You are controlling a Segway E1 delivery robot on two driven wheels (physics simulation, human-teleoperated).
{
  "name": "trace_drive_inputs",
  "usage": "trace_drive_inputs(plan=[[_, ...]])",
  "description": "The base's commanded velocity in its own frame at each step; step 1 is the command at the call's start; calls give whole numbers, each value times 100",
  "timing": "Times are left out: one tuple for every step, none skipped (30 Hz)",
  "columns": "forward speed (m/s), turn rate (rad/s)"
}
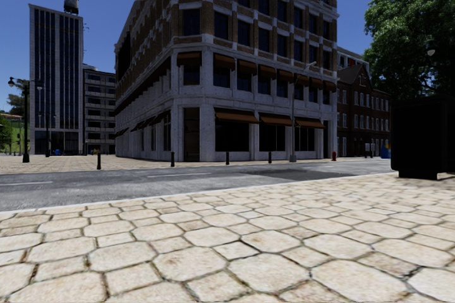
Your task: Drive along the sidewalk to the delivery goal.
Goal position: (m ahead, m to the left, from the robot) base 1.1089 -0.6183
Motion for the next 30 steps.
trace_drive_inputs(plan=[[108, -44], [108, -46], [108, -46], [108, -47], [108, -38], [108, -31], [108, -31], [108, -27], [108, -26], [108, -25], [108, -25], [108, -24], [108, -23], [108, -21], [108, -21], [108, -21], [108, -20], [108, -20], [99, -15], [99, -15], [85, -12], [78, -11], [74, -10], [74, -10], [72, -9], [69, -8], [58, -8], [31, -4], [31, -4], [0, 0]])
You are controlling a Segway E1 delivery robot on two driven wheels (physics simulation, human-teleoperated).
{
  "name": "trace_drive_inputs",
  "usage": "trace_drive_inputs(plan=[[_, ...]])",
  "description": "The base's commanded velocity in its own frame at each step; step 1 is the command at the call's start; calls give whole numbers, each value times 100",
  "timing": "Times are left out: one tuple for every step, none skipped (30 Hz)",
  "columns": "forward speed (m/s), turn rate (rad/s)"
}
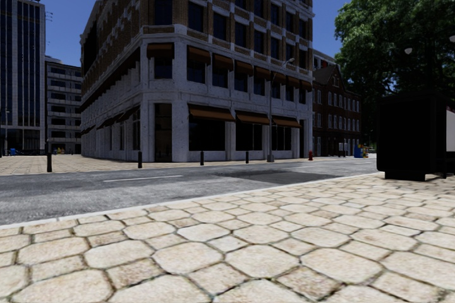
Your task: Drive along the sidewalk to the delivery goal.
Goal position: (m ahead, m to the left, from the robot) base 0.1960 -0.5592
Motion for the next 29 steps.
trace_drive_inputs(plan=[[0, 0], [0, 0], [0, 0], [0, 0], [0, 0], [0, 0], [0, 0], [0, 0], [0, 0], [0, 0], [0, 0], [0, 0], [0, 0], [0, 0], [0, 0], [0, 0], [0, 0], [0, 0], [0, 0], [0, 0], [0, 0], [0, 0], [0, 0], [0, 0], [0, 0], [0, 0], [0, 0], [0, 0], [0, 0]])
